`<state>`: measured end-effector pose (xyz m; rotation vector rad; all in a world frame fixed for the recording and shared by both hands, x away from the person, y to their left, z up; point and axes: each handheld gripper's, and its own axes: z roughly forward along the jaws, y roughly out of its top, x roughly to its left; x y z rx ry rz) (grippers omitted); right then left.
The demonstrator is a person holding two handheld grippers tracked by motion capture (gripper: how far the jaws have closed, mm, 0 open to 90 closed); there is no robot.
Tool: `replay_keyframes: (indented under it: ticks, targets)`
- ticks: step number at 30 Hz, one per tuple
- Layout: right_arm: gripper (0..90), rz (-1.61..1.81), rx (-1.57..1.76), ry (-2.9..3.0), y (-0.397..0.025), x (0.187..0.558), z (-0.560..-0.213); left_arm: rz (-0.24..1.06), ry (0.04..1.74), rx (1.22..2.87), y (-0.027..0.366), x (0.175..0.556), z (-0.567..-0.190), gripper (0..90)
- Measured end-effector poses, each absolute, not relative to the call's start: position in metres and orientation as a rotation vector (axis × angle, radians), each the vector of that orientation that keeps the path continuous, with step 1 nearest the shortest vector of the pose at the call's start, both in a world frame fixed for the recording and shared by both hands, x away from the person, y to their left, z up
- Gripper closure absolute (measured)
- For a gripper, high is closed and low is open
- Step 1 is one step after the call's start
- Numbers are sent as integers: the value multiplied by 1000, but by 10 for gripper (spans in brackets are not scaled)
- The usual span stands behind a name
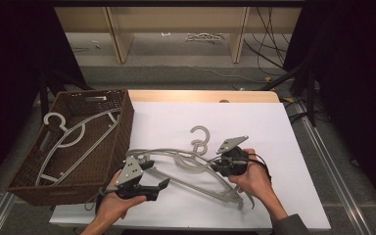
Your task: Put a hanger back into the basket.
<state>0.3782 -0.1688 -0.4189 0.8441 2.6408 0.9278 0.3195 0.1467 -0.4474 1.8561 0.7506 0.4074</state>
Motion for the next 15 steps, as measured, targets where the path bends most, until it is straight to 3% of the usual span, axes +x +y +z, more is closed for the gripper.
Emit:
replay_keyframes:
  ticks: [15]
  targets:
    - [821, 941, 783, 2653, -176, 370, -408, 427, 725, 1899, 121, 356, -435, 253]
